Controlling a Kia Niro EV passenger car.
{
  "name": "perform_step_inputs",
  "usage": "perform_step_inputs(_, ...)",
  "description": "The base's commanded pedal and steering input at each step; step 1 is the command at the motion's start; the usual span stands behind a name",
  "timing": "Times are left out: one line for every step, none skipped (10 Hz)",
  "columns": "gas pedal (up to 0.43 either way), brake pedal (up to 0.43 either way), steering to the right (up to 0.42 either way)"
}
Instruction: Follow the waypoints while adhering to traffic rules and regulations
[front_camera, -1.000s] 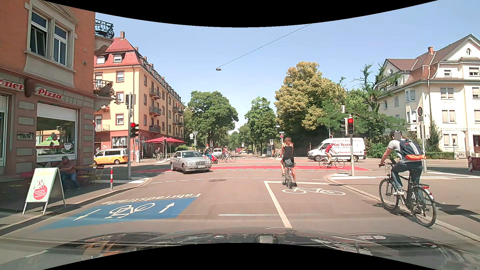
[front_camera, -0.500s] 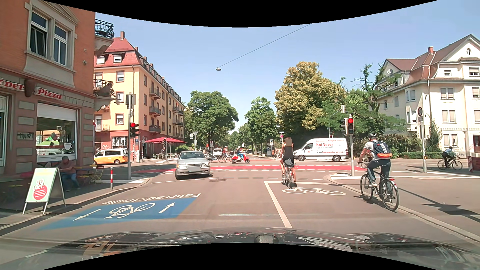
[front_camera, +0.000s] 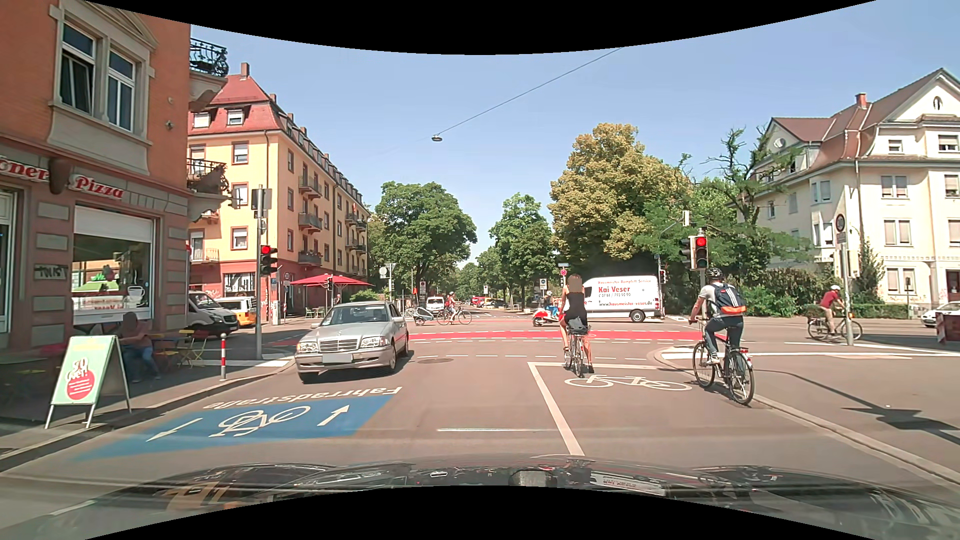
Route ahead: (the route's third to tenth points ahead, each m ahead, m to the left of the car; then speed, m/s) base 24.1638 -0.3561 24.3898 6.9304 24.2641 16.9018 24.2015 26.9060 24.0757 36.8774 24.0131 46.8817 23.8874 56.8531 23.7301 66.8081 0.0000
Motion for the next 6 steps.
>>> perform_step_inputs(0.000, 0.226, 0.004)
perform_step_inputs(0.000, 0.226, 0.003)
perform_step_inputs(0.000, 0.226, 0.004)
perform_step_inputs(0.000, 0.226, 0.003)
perform_step_inputs(0.000, 0.226, 0.003)
perform_step_inputs(0.000, 0.226, 0.003)
